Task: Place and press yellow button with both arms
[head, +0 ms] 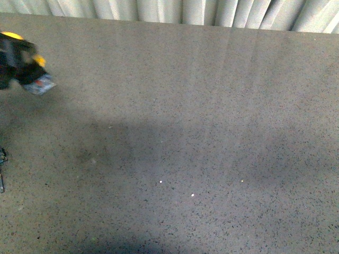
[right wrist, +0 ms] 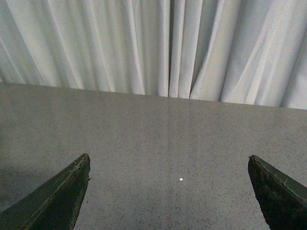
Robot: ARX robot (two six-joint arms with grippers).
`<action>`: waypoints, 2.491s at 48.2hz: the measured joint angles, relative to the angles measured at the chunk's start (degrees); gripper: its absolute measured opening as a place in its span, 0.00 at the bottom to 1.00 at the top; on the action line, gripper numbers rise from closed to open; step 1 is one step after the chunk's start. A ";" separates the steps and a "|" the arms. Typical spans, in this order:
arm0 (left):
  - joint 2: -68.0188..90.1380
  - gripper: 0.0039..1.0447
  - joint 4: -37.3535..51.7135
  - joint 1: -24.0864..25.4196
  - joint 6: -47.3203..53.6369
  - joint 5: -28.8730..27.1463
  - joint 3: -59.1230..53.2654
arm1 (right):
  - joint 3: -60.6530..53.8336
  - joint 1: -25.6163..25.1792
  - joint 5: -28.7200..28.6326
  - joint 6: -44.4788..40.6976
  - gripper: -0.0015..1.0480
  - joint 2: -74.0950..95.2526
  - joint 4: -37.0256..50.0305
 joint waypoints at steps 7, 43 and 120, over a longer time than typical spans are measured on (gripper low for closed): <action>8.55 0.34 3.82 -12.52 -3.43 -3.63 0.55 | 0.00 0.00 0.00 0.00 0.91 0.00 0.00; 20.92 0.87 8.46 -20.72 -8.68 -8.31 1.03 | 0.00 0.00 0.00 0.00 0.91 0.00 0.00; -47.89 0.01 1.33 8.55 0.70 -5.05 -26.21 | 32.28 11.45 -4.66 -7.78 0.91 82.12 20.35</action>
